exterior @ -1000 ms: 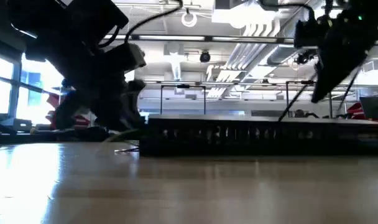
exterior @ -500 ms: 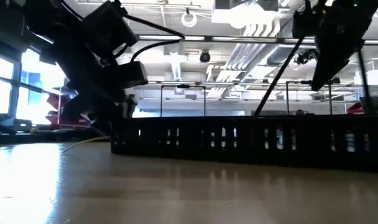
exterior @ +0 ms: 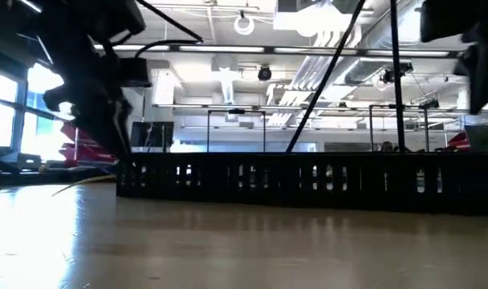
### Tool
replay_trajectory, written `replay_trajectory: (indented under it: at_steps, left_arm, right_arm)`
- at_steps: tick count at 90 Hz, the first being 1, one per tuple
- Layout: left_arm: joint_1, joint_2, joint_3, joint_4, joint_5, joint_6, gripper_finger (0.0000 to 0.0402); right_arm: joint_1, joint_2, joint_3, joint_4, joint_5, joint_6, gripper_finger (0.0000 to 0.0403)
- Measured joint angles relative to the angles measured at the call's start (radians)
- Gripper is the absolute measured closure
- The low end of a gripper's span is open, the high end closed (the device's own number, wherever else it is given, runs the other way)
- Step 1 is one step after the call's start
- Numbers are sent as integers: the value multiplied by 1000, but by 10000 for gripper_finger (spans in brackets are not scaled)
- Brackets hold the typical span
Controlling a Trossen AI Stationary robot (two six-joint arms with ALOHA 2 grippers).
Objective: Ziptie cables
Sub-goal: Close the black cable duct
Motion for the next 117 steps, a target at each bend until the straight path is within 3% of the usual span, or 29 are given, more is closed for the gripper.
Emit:
replay_trajectory:
  at_steps: [10, 30, 46, 57, 76, 95, 117]
  left_arm:
    - [-56, 6, -62, 54, 15, -104, 283]
    - [-164, 89, -199, 446, -25, -217, 299]
    - [-201, 234, -182, 560, -108, -217, 316]
    - [-220, 323, -139, 620, -180, -173, 328]
    - [-243, 349, -43, 505, -228, -129, 344]
    - [-267, 298, -10, 299, -194, -208, 357]
    - [-254, 310, -14, 306, -196, -187, 363]
  right_arm:
    - [122, 37, 0, 4, -43, 174, 246]
    - [276, 203, 0, 57, -54, 430, 277]
    - [242, 344, -1, 105, -68, 483, 320]
    - [153, 399, -1, 168, -60, 400, 348]
    - [98, 383, -1, 160, -99, 296, 388]
    - [206, 301, 0, 84, -74, 433, 398]
    - [260, 326, -1, 57, -23, 534, 398]
